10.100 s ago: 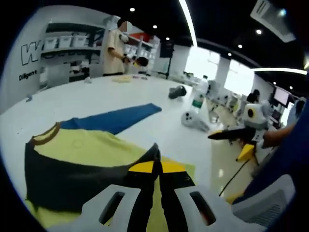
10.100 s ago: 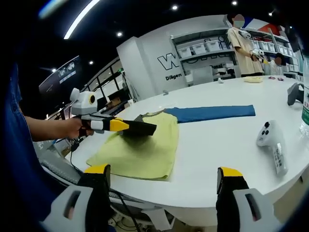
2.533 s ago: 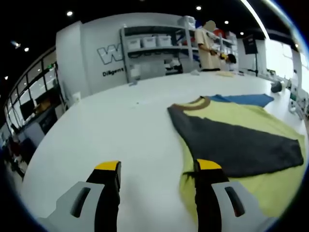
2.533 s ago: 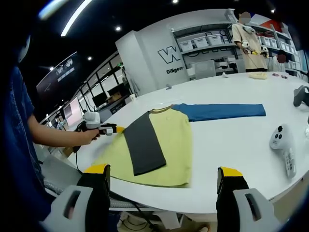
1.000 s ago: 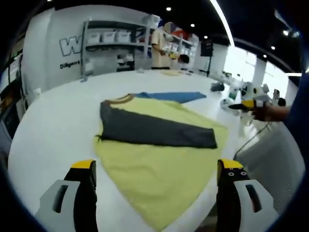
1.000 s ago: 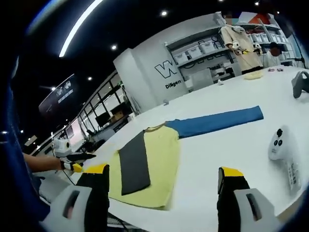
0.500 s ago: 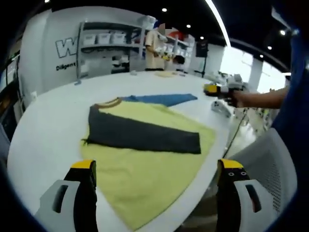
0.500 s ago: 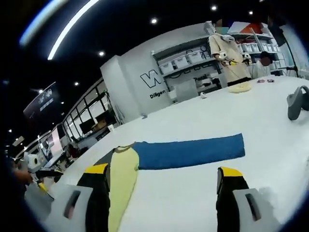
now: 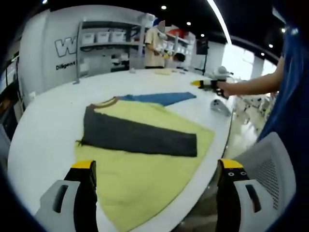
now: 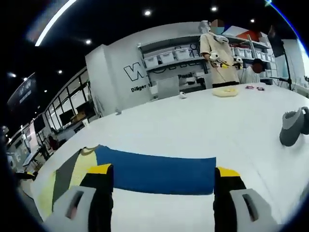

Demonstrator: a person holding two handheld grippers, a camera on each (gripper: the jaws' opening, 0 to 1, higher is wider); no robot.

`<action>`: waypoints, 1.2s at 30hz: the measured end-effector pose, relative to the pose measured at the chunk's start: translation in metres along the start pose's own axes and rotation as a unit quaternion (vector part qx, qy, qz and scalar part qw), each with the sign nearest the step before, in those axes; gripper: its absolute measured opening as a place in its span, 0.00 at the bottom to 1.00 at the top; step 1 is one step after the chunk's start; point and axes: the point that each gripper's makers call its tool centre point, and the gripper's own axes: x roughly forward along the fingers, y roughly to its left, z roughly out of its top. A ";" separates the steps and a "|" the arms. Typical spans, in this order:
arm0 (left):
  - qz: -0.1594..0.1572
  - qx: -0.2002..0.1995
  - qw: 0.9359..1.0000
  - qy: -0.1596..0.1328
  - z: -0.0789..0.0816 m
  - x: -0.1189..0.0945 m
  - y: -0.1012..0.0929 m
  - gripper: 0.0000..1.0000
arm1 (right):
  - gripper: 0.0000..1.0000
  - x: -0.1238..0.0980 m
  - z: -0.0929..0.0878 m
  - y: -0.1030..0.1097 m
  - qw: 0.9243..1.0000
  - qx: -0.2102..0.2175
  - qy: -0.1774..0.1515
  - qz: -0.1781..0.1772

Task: Fold the garment on the visible template until the final outline fits inside the template.

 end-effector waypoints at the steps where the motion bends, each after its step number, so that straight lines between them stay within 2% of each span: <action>1: 0.004 -0.001 1.000 0.000 0.000 0.000 0.000 0.98 | 0.75 0.003 -0.001 -0.006 1.000 -0.003 0.010 -0.007; 2: 0.006 -0.003 1.000 0.001 -0.001 0.001 0.000 0.98 | 0.71 0.007 -0.005 -0.023 0.999 -0.015 0.029 -0.024; 4: 0.007 -0.008 1.000 0.003 -0.003 0.003 -0.002 0.98 | 0.67 0.009 -0.026 -0.033 0.997 -0.015 0.072 -0.033; 5: 0.008 -0.010 1.000 0.007 -0.006 0.004 -0.002 0.98 | 0.64 0.016 -0.040 -0.040 0.996 -0.018 0.081 -0.038; 8: 0.010 -0.008 1.000 0.012 -0.006 0.005 -0.003 0.98 | 0.52 0.014 -0.051 -0.042 0.994 -0.019 0.100 -0.045; 12: 0.010 -0.007 1.000 0.020 -0.008 0.008 -0.007 0.98 | 0.43 0.014 -0.050 -0.050 0.992 -0.031 0.111 -0.057; 16: 0.014 -0.010 1.000 0.020 -0.008 0.007 -0.006 0.98 | 0.36 0.020 -0.048 -0.063 0.991 -0.021 0.111 -0.070; 19: 0.017 -0.012 1.000 0.022 -0.009 0.006 -0.007 0.97 | 0.32 0.024 -0.054 -0.069 0.989 -0.019 0.121 -0.077; 24: 0.020 -0.016 0.999 0.023 -0.010 0.006 -0.008 0.97 | 0.24 0.021 -0.050 -0.075 0.989 -0.006 0.117 -0.088; 30: 0.022 -0.015 0.999 0.028 -0.013 0.005 -0.008 0.97 | 0.09 0.020 -0.053 -0.083 0.987 -0.021 0.125 -0.102; 36: 0.022 -0.015 0.999 0.030 -0.014 0.006 -0.010 0.97 | 0.00 0.015 -0.055 -0.086 0.985 -0.038 0.131 -0.110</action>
